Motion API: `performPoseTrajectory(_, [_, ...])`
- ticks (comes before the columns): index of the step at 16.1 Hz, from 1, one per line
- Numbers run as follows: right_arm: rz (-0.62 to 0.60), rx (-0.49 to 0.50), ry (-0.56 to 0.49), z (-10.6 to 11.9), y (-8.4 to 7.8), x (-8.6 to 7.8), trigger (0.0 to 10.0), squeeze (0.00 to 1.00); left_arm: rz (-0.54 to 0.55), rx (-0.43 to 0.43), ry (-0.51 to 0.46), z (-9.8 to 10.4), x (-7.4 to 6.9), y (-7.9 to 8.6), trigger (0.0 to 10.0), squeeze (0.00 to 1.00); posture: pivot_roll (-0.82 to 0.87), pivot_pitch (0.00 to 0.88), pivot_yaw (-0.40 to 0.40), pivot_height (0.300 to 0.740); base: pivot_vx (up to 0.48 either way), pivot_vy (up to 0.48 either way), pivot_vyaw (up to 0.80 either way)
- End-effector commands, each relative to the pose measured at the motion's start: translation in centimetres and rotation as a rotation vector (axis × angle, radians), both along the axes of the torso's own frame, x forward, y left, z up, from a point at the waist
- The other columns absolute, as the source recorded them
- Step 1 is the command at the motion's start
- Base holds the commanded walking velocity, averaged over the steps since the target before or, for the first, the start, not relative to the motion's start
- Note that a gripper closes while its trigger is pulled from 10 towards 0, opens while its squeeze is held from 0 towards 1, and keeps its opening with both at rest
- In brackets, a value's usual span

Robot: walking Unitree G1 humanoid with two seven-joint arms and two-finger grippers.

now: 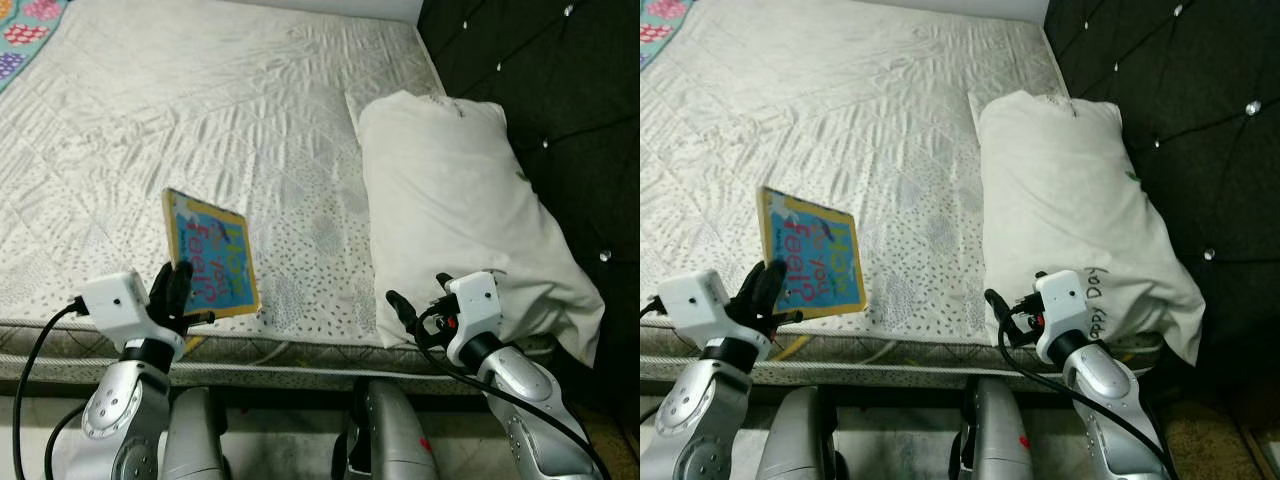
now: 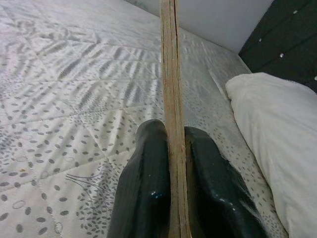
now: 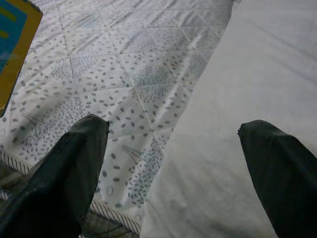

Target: Clean up the room

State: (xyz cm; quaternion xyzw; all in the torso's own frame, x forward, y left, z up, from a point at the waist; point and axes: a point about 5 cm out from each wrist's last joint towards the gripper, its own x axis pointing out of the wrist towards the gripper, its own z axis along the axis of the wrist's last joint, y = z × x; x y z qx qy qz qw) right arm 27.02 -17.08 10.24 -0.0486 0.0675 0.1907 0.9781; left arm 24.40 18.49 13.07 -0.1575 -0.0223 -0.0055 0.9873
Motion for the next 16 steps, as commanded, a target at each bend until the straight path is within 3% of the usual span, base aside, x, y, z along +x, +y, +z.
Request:
performPoseTrajectory(1, [-0.014,-0.004,0.000,0.2,-0.5,-0.2,10.0,0.00,-0.016,-0.002,-0.037,0.6,0.4,0.0,0.0,0.00,-0.08,0.172,-0.119,0.572,0.000,0.000,0.00])
performPoseTrajectory(4, [-0.021,-0.004,0.001,0.4,-0.7,-0.7,10.0,0.00,-0.077,-0.050,-0.040,0.9,2.6,-0.2,0.0,0.00,-0.10,0.184,-0.127,0.572,0.000,0.000,0.00])
performPoseTrajectory(10, [-0.058,-0.043,0.008,0.9,-2.3,-1.7,10.0,0.00,-0.207,-0.293,0.003,0.0,6.3,-2.4,0.0,0.00,-0.17,0.214,-0.139,0.572,0.000,0.000,0.00])
performPoseTrajectory(13, [-0.064,-0.066,0.009,1.3,-2.8,-1.9,10.0,0.00,-0.184,-0.433,0.102,-1.9,7.9,-1.6,0.0,0.00,-0.20,0.221,-0.146,0.572,0.000,0.000,0.00])
performPoseTrajectory(16, [-0.055,-0.086,-0.001,1.8,-2.9,-2.0,10.0,0.00,-0.216,-0.483,0.220,-3.6,8.9,-1.5,0.0,0.00,-0.21,0.224,-0.148,0.572,0.000,0.000,0.00])
